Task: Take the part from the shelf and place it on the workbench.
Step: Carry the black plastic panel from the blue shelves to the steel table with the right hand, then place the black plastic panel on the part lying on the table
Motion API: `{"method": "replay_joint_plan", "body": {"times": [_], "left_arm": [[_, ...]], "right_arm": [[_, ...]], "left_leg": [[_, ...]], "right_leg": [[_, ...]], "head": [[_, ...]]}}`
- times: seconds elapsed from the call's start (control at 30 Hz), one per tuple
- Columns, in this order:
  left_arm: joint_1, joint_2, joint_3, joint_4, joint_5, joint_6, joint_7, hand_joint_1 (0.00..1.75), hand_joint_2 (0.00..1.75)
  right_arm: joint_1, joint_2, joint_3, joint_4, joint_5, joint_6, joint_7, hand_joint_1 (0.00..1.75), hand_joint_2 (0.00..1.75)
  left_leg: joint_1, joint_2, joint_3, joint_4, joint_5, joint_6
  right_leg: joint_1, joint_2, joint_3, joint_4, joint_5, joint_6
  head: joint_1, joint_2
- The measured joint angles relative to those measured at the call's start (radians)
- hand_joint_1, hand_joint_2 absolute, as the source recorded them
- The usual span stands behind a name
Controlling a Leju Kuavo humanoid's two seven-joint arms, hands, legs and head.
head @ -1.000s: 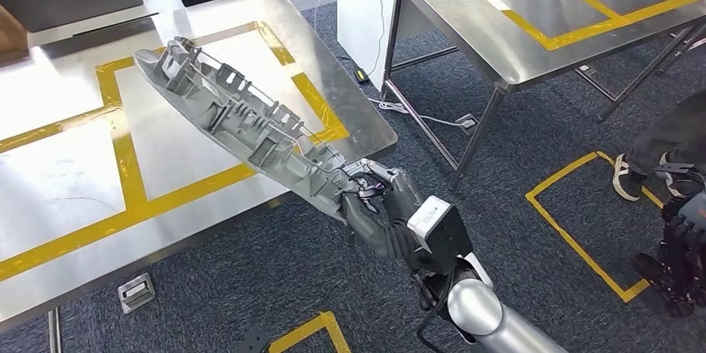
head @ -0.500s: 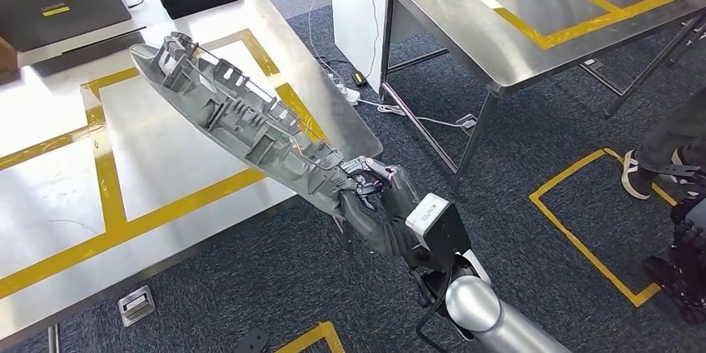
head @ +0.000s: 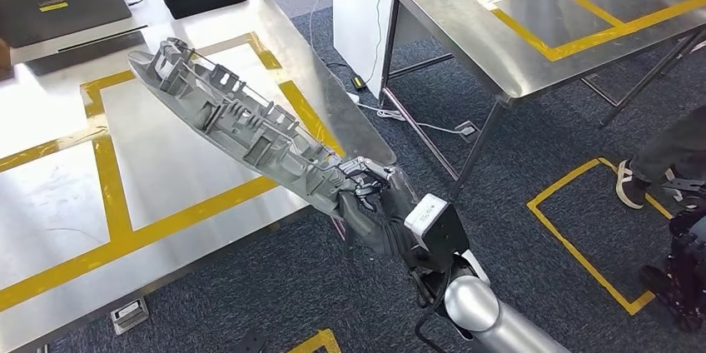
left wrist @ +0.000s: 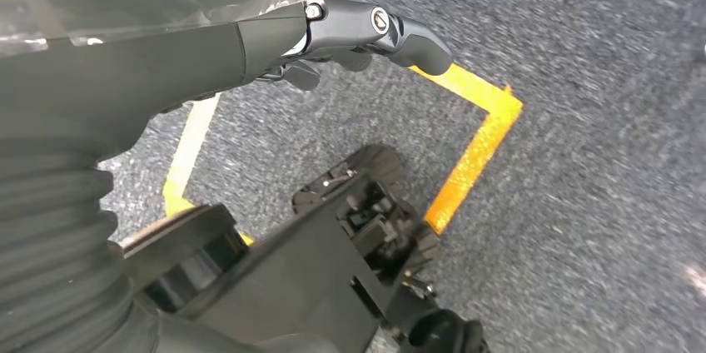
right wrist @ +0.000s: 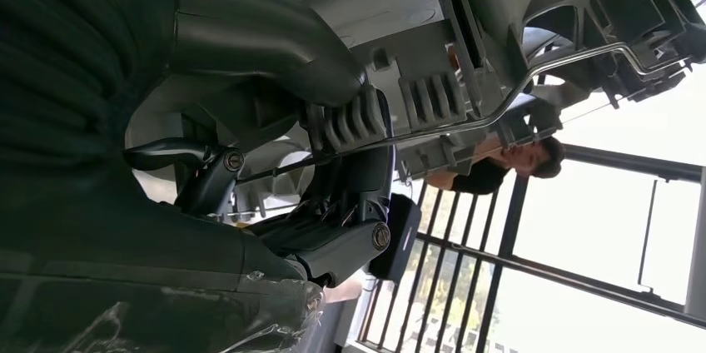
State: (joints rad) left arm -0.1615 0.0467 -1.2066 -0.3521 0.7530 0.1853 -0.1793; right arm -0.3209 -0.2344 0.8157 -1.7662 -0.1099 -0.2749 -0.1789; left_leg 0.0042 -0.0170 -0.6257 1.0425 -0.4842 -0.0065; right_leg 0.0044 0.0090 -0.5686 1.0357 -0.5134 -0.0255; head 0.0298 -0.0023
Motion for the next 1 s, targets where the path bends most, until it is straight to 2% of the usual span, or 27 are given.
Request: {"method": "replay_joint_plan", "body": {"times": [0.07,0.2,0.3,0.37,0.43,0.5,0.53,0.57,0.6,0.63,0.67,0.7,0.73,0.77,0.83,0.9,0.97,1.0], "left_arm": [[0.0,-0.001,0.0,0.0,0.0,-0.002,-0.004,0.0,1.75],[-0.001,0.0,0.0,0.0,0.001,-0.004,-0.009,0.0,1.75],[-0.001,0.0,0.0,0.0,0.001,-0.005,-0.01,0.0,1.75],[-0.001,0.0,0.0,0.0,0.001,-0.007,-0.011,0.0,1.75],[-0.002,0.0,0.0,0.0,0.001,-0.008,-0.012,0.0,1.75],[-0.002,0.0,0.0,0.0,0.002,-0.01,-0.012,0.0,1.75],[-0.002,0.0,0.0,0.0,0.002,-0.011,-0.012,0.0,1.75],[-0.001,0.0,0.0,0.0,0.003,-0.013,-0.012,0.0,1.75],[-0.001,0.001,0.0,0.0,0.004,-0.015,-0.013,0.0,1.75],[-0.001,0.001,0.0,0.0,0.004,-0.016,-0.014,0.0,1.75],[-0.002,0.001,0.0,0.0,0.005,-0.017,-0.015,0.0,1.75],[-0.004,0.001,0.001,0.0,0.006,-0.017,-0.017,0.0,1.75],[-0.005,0.001,0.001,0.0,0.006,-0.017,-0.018,0.0,1.75],[-0.006,0.001,0.001,0.0,0.006,-0.017,-0.018,0.0,1.75],[-0.004,0.0,0.001,0.0,0.006,-0.017,-0.019,0.0,1.75],[-0.002,0.0,0.0,0.0,0.006,-0.017,-0.019,0.0,1.75],[-0.003,0.0,0.001,0.0,0.006,-0.017,-0.019,0.0,1.75],[-0.004,0.0,0.001,0.0,0.006,-0.018,-0.019,0.0,1.75]], "right_arm": [[0.0,0.0,-0.001,0.0,0.003,-0.001,0.0,1.75,1.75],[0.0,0.0,-0.001,0.0,0.014,-0.002,0.0,1.75,1.75],[0.0,0.0,-0.001,0.0,0.02,-0.004,0.0,1.75,1.75],[-0.001,0.0,-0.002,0.0,0.022,-0.005,0.0,1.75,1.75],[-0.002,0.0,-0.002,0.0,0.022,-0.005,-0.001,1.75,1.75],[-0.001,0.0,-0.002,0.0,0.022,-0.006,0.0,1.75,1.75],[0.001,0.0,-0.002,0.0,0.022,-0.006,0.0,1.75,1.75],[0.002,0.0,-0.002,0.0,0.022,-0.006,0.0,1.75,1.75],[0.003,-0.001,-0.002,0.0,0.023,-0.006,0.0,1.75,1.75],[0.003,-0.001,-0.002,0.0,0.023,-0.006,0.001,1.75,1.75],[0.003,-0.001,-0.002,0.001,0.025,-0.006,0.001,1.75,1.75],[0.003,-0.001,-0.001,0.001,0.027,-0.006,0.001,1.75,1.75],[0.003,-0.001,-0.001,0.0,0.028,-0.006,0.0,1.75,1.75],[0.004,-0.001,-0.001,0.0,0.03,-0.007,0.001,1.75,1.75],[0.003,-0.001,-0.002,0.0,0.031,-0.008,0.002,1.75,1.75],[0.002,0.0,-0.002,0.0,0.031,-0.007,0.002,1.75,1.75],[0.002,0.001,-0.002,0.0,0.031,-0.008,0.002,1.75,1.75],[0.002,0.001,-0.001,0.0,0.031,-0.008,0.002,1.75,1.75]], "left_leg": [[0.0,0.0,0.0,0.0,-0.001,0.002],[-0.006,0.0,0.0,0.005,-0.006,0.014],[-0.009,-0.001,0.002,0.001,-0.005,0.022],[-0.004,-0.001,0.01,-0.011,0.0,0.029],[0.001,-0.003,0.018,-0.02,0.002,0.033],[0.002,-0.007,0.02,-0.02,0.001,0.034],[0.003,-0.012,0.021,-0.019,-0.001,0.032],[0.004,-0.019,0.023,-0.018,-0.003,0.029],[0.005,-0.027,0.026,-0.016,-0.006,0.025],[0.008,-0.036,0.029,-0.013,-0.01,0.019],[0.01,-0.045,0.03,-0.008,-0.014,0.012],[0.012,-0.055,0.027,-0.004,-0.017,0.004],[0.014,-0.064,0.023,-0.002,-0.017,-0.003],[0.017,-0.073,0.019,-0.002,-0.015,-0.01],[0.022,-0.086,0.016,-0.006,-0.013,-0.024],[0.02,-0.056,0.0,0.028,-0.034,-0.032],[0.017,-0.014,-0.051,0.138,-0.086,-0.036],[0.017,-0.006,-0.085,0.203,-0.109,-0.037]], "right_leg": [[0.0,0.0,0.002,-0.004,0.001,0.004],[-0.005,0.0,0.005,-0.012,0.003,0.025],[-0.009,0.0,0.007,-0.014,0.002,0.033],[-0.009,-0.001,0.002,0.002,-0.01,0.039],[-0.01,-0.002,-0.04,0.089,-0.053,0.044],[-0.014,-0.003,-0.111,0.215,-0.099,0.046],[-0.017,-0.003,-0.135,0.251,-0.102,0.048],[-0.019,-0.002,-0.142,0.253,-0.086,0.049],[-0.021,0.0,-0.131,0.218,-0.052,0.05],[-0.026,0.01,-0.107,0.156,-0.011,0.052],[-0.029,0.031,-0.081,0.097,0.017,0.055],[-0.031,0.05,-0.061,0.051,0.034,0.055],[-0.031,0.064,-0.049,0.025,0.037,0.053],[-0.029,0.068,-0.046,0.021,0.031,0.049],[-0.026,0.047,-0.043,0.014,0.031,0.032],[-0.025,0.022,-0.034,0.006,0.031,0.016],[-0.021,-0.005,-0.025,0.002,0.027,0.005],[-0.018,-0.019,-0.022,0.003,0.024,0.001]], "head": [[0.0,0.0],[-0.001,0.0],[-0.001,0.0],[0.0,0.0],[0.003,0.0],[0.004,0.0],[0.004,0.0],[0.004,0.0],[0.004,0.0],[0.004,0.0],[0.004,0.0],[0.003,0.0],[0.002,0.0],[0.002,0.0],[0.001,0.0],[-0.004,0.0],[-0.009,0.0],[-0.009,0.0]]}}
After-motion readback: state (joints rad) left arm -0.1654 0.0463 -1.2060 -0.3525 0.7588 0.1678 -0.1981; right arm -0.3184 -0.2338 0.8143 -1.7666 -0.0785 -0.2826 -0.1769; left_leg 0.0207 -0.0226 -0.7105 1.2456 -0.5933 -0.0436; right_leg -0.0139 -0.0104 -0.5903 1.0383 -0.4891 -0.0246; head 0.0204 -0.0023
